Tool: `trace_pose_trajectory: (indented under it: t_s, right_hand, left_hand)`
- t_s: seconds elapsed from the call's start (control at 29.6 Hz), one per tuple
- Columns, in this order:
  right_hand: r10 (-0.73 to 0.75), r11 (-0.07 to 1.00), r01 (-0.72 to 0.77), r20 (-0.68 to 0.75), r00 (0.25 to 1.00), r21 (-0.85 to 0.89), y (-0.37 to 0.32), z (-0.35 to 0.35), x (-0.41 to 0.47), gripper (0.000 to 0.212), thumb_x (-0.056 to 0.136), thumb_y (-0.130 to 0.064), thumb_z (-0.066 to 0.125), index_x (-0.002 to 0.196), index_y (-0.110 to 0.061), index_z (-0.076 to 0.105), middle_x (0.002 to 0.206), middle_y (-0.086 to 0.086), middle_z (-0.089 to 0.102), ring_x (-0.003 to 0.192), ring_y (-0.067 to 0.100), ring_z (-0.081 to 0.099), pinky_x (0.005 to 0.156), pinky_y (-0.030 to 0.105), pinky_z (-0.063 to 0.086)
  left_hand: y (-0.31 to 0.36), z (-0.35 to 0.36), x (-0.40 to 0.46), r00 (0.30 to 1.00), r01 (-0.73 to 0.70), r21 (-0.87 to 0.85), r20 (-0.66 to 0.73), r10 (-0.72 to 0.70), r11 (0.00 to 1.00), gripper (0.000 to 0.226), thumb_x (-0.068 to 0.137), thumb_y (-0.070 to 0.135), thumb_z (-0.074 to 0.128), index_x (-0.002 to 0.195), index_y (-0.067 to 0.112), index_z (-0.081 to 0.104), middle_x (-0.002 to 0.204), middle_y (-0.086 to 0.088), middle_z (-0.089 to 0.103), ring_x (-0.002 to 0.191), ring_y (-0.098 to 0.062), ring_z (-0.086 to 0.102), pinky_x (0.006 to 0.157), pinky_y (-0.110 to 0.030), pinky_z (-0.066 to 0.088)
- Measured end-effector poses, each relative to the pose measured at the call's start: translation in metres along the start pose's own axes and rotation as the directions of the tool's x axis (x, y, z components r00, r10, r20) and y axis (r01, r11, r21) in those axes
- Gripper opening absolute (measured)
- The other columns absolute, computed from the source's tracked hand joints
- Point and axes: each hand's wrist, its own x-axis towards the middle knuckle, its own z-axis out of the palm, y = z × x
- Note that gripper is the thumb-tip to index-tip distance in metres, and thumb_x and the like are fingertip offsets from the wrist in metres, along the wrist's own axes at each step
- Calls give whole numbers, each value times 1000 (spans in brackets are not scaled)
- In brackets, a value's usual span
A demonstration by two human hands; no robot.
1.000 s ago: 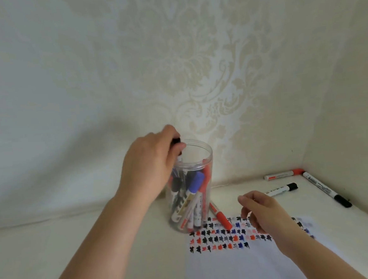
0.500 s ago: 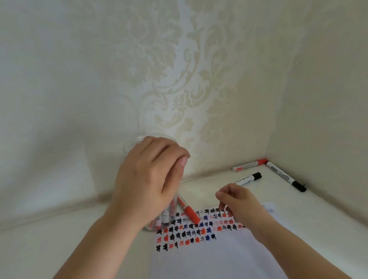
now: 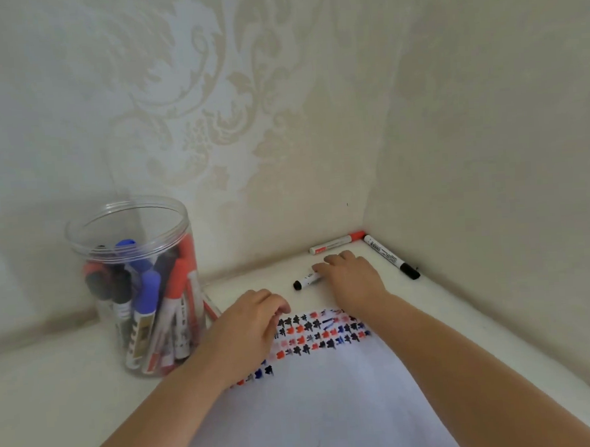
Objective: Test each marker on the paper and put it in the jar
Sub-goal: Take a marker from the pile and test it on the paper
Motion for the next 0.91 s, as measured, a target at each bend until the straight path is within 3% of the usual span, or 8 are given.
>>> trace_pose_trajectory:
  t_s: [0.13, 0.24, 0.34, 0.4, 0.47, 0.57, 0.78, 0.91]
  right_hand:
    - [-169, 978, 158, -77, 983, -135, -6, -7, -2, 33, 85, -1, 46, 113, -13, 56, 107, 6, 63, 101, 28, 54, 74, 33, 35]
    - [28, 932, 84, -301, 953, 352, -17, -24, -23, 17, 83, -12, 54, 100, -13, 58, 91, 5, 65, 84, 25, 60, 62, 31, 40]
    - [250, 407, -5, -106, 962, 913, -37, -52, -49, 10, 82, -16, 63, 83, -11, 54, 71, 8, 66, 58, 13, 59, 53, 23, 48]
    - [175, 11, -44, 41, 984, 999, -51, -63, -64, 18, 83, -11, 64, 74, -11, 49, 64, 7, 64, 55, 14, 61, 52, 23, 49]
    - [144, -159, -64, 87, 986, 985, -61, -62, -76, 24, 83, -10, 65, 69, -12, 46, 61, 7, 60, 52, 19, 57, 50, 26, 46]
    - [162, -176, -65, 94, 982, 982, -69, -53, -85, 26, 85, -13, 64, 67, -12, 46, 61, 10, 58, 48, 16, 50, 45, 24, 40]
    - [76, -159, -71, 84, 994, 985, -76, -38, -92, 17, 88, -23, 61, 74, -16, 68, 60, 11, 61, 45, 20, 49, 43, 27, 42]
    - [21, -273, -30, 37, 999, 962, -79, -34, -91, 21, 80, -21, 60, 59, -18, 58, 56, 11, 58, 47, 19, 50, 45, 25, 42]
  left_hand:
    - [3, 6, 4, 1000, -18, -16, -18, 18, 1000, 28, 93, 18, 42, 121, 23, 47, 124, 9, 48, 112, -3, 39, 93, -13, 31]
    - [7, 2, 2, 999, 3, -67, -49, -7, 998, 38, 94, 25, 41, 131, 23, 33, 134, 9, 36, 121, -3, 33, 96, -12, 25]
    - [13, -7, -3, 996, 14, -132, -80, -24, 991, 48, 92, 41, 37, 135, 27, 21, 134, 13, 30, 124, 0, 30, 98, -14, 25]
    - [19, -14, -11, 998, -4, -168, -70, -8, 986, 47, 89, 47, 35, 132, 29, 27, 119, 21, 36, 111, 7, 36, 90, -12, 31]
    - [24, -18, -20, 999, -37, -169, -42, 30, 985, 37, 90, 45, 36, 124, 30, 38, 94, 25, 44, 88, 8, 44, 72, -12, 36]
    - [27, -19, -35, 997, -74, -114, -14, 73, 991, 34, 92, 40, 37, 122, 24, 42, 83, 24, 41, 73, 1, 45, 61, -14, 38]
    - [19, -22, -49, 999, -16, -187, 43, 25, 982, 47, 80, 53, 18, 113, 30, 42, 72, 30, 41, 74, 16, 47, 66, -9, 39]
    - [14, -21, -49, 996, -64, -211, 42, 74, 975, 27, 90, 57, 23, 98, 39, 41, 65, 20, 54, 65, -4, 55, 54, -21, 41]
